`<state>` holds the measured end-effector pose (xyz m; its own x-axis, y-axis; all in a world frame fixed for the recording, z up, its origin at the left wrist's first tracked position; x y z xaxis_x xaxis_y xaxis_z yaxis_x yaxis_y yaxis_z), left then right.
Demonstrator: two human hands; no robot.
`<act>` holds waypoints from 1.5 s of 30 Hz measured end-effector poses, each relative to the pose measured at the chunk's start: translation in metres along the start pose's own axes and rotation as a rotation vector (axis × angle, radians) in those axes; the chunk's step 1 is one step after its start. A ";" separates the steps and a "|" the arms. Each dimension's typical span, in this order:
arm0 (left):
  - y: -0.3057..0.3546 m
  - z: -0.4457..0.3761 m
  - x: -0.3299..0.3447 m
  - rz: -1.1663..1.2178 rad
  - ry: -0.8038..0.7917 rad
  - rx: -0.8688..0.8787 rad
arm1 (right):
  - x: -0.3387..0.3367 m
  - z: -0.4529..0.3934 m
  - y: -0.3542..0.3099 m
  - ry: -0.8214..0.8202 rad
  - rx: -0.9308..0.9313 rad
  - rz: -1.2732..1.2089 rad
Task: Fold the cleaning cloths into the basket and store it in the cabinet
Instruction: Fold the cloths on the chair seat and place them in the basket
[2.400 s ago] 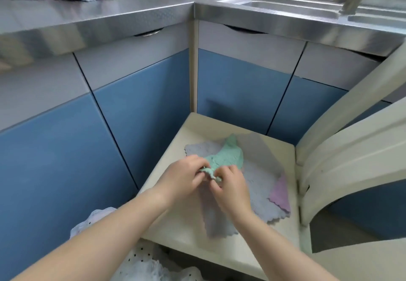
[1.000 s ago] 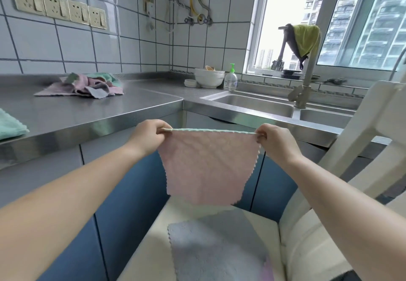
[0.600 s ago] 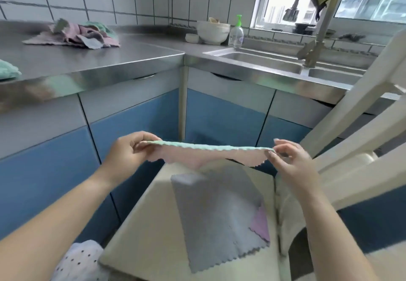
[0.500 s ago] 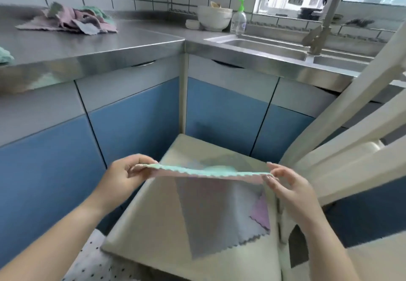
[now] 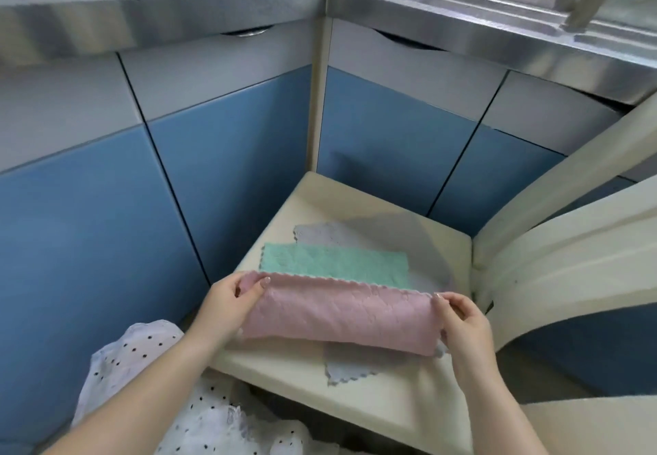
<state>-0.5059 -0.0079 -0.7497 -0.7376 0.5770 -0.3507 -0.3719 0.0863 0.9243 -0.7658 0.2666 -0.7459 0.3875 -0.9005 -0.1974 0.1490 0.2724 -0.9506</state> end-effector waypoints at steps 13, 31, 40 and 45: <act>-0.029 -0.096 0.010 0.083 0.056 -0.105 | 0.047 -0.091 -0.003 0.065 0.114 0.190; 0.054 -0.060 0.041 -0.665 0.208 0.514 | 0.114 -0.051 -0.053 -0.032 -0.552 0.639; 0.006 -0.050 0.121 -1.100 -0.141 0.384 | 0.198 -0.009 0.004 -0.355 -0.652 1.189; -0.003 -0.057 0.091 -1.132 -0.076 0.312 | 0.171 -0.028 0.014 -0.389 -0.585 1.324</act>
<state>-0.6041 -0.0014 -0.7928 -0.0364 0.0897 -0.9953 -0.6317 0.7697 0.0924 -0.7227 0.1071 -0.8000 0.1723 0.0528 -0.9836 -0.8327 0.5412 -0.1168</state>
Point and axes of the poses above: each hand's wrist, its own z-axis away from the middle knuckle, its own x-axis out of the palm, y = z × x, the point moved 10 cm from there along -z, towards the middle knuckle, and after that the axes turned 2 degrees about x, right-handed, at the moved point
